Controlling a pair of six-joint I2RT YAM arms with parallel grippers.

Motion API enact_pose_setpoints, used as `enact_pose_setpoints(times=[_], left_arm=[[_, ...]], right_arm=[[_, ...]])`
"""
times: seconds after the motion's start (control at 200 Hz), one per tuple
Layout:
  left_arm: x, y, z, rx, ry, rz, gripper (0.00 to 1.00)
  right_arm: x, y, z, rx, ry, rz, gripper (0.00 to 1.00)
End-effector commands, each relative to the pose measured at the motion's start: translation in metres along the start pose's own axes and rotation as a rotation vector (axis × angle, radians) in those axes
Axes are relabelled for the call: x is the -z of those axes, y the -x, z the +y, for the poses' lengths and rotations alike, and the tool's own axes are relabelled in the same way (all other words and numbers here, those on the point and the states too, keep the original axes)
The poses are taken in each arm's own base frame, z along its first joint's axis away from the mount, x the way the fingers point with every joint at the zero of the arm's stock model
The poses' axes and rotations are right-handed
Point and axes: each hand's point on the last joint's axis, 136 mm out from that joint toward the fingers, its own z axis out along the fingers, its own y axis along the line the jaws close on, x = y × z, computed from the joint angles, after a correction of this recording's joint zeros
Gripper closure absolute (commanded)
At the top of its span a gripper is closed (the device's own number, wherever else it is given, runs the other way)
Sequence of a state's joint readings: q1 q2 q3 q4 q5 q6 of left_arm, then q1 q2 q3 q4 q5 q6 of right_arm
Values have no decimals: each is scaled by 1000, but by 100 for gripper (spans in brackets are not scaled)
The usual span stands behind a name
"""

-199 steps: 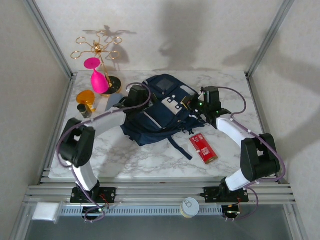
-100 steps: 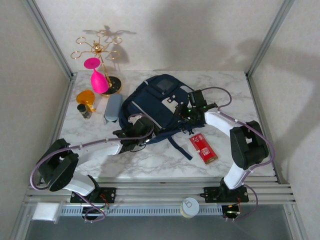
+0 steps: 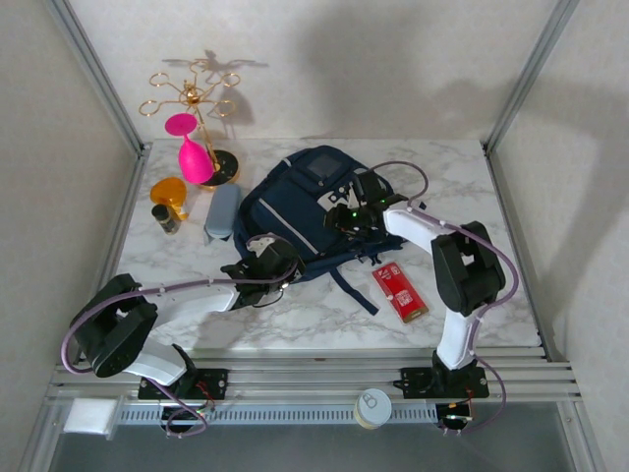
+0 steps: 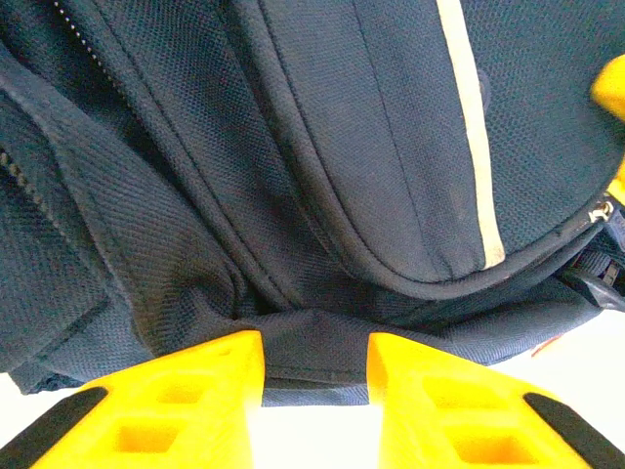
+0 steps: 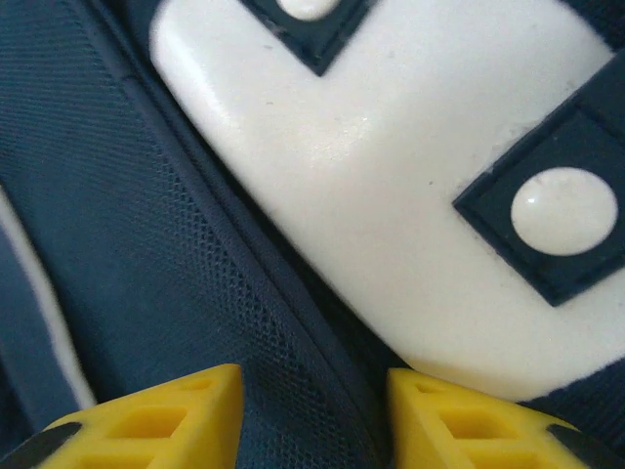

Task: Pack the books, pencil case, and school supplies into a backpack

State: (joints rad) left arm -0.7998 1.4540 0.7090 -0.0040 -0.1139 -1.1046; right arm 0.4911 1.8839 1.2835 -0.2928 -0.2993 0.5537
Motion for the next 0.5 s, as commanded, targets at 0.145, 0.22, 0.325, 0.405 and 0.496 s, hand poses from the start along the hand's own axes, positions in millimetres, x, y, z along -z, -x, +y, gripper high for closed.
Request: enact_pose_setpoints(times=[0.145, 0.22, 0.325, 0.405, 0.496], left_arm=[[-10, 8, 30, -1, 94, -45, 68], [-13, 18, 33, -4, 97, -65, 69], [-20, 32, 35, -9, 99, -96, 71], [-28, 44, 34, -12, 85, -117, 73], [-33, 63, 33, -30, 88, -146, 73]], right_arm=[[7, 5, 29, 66, 103, 21, 92], [18, 8, 38, 49, 151, 8, 100], [41, 19, 47, -54, 273, -26, 100], [62, 29, 52, -130, 352, -78, 100], [87, 42, 60, -195, 434, -137, 100]])
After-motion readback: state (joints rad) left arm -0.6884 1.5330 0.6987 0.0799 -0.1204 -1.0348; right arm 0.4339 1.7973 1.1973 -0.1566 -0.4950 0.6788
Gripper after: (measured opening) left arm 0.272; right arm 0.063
